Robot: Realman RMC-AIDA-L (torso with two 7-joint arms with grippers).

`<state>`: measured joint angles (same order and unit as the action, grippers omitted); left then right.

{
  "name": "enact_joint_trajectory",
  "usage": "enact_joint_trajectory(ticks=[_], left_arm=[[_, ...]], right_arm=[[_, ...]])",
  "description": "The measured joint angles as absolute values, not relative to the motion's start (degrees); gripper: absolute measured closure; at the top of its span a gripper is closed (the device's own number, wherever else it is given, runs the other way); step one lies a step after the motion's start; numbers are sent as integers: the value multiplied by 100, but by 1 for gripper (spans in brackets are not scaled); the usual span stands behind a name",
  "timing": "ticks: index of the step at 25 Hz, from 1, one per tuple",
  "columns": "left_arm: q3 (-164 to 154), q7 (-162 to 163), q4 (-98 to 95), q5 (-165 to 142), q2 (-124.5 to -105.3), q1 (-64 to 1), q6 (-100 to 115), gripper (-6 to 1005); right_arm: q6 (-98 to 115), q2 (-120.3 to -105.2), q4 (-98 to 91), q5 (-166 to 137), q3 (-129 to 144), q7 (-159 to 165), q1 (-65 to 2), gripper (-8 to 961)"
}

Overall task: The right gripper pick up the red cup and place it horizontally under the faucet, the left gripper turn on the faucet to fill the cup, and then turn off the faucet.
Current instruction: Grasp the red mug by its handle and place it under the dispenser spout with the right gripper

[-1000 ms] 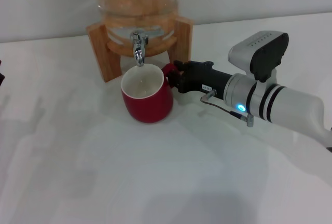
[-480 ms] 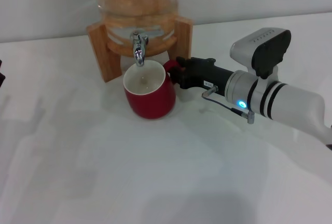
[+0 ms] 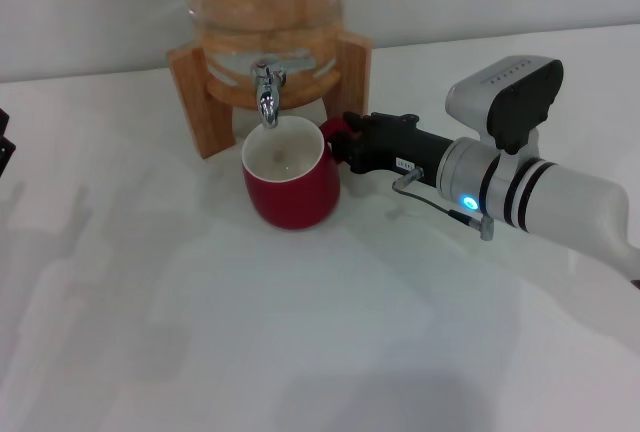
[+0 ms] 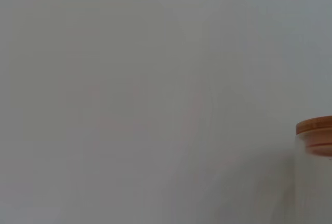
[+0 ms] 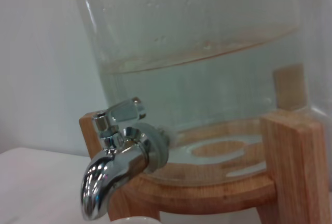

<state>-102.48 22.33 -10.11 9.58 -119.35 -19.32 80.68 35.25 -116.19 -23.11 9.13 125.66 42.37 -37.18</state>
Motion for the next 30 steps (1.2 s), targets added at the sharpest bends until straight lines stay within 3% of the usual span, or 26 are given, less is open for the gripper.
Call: enact_joint_trajectory(ticks=[7, 13, 30], left_arm=[[-10248, 2233, -1011, 957, -11936, -1908, 8068, 151], [-10248, 2233, -1011, 958, -11935, -1893, 8068, 151], [-10248, 2233, -1011, 958, -11935, -1916, 8078, 151]], right_arm=[[3556, -11619, -2334, 892, 12585, 4148, -3718, 651], [3554, -11619, -2358, 916, 12586, 4131, -3718, 570], [3377, -11619, -2311, 931, 12586, 4133, -3708, 557]])
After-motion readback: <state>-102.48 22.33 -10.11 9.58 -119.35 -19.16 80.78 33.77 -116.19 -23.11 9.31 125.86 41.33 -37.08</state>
